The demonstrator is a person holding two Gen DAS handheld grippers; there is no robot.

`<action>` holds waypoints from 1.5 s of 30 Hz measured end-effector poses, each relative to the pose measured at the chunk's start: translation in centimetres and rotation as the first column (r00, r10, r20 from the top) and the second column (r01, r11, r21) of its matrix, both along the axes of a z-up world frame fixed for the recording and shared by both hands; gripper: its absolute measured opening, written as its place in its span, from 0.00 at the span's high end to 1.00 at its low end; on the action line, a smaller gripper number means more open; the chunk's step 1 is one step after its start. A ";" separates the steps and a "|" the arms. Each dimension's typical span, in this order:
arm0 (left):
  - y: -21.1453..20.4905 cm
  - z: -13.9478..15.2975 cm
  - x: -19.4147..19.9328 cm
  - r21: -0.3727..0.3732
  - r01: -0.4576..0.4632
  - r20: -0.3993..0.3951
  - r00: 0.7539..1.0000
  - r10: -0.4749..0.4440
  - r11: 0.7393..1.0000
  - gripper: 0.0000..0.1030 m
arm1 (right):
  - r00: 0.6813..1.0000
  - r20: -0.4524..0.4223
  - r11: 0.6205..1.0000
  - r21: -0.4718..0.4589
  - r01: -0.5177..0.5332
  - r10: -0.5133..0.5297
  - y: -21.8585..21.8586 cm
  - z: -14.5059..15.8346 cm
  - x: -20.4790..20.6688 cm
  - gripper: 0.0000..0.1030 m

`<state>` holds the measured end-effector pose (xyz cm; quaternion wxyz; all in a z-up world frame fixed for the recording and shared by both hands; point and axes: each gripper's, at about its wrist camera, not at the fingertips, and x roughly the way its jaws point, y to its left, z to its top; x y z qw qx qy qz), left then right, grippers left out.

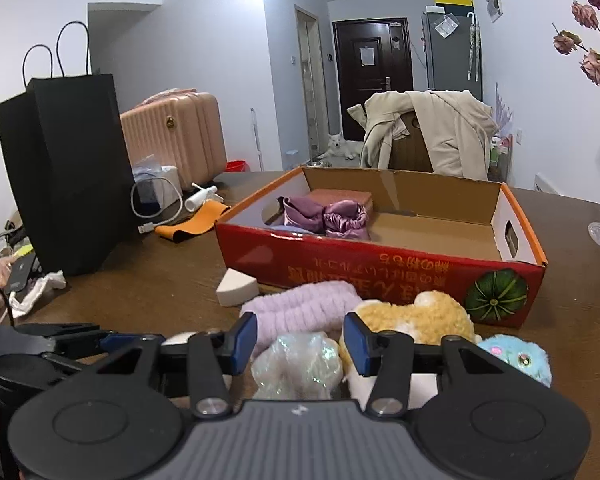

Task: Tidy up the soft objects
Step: 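Grasp the white foam cylinder with the left gripper and lift it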

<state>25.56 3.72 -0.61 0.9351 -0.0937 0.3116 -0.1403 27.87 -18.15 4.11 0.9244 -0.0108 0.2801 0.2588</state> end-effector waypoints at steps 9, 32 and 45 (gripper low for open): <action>4.6 1.3 -0.7 -0.053 -0.161 0.050 0.985 0.164 0.986 0.44 | 0.996 0.036 0.996 -0.037 -0.077 0.078 2.5 0.8 -0.1 0.53; 8.4 3.5 -3.7 -0.066 -0.270 0.082 0.958 0.275 0.961 0.43 | 0.993 -0.029 0.992 -0.054 -0.114 0.113 11.0 0.3 5.6 0.74; -0.8 6.6 -4.6 -0.079 -0.053 0.130 0.990 0.063 0.995 0.43 | 0.997 0.076 1.000 0.020 0.018 -0.019 -4.5 4.6 -2.5 0.73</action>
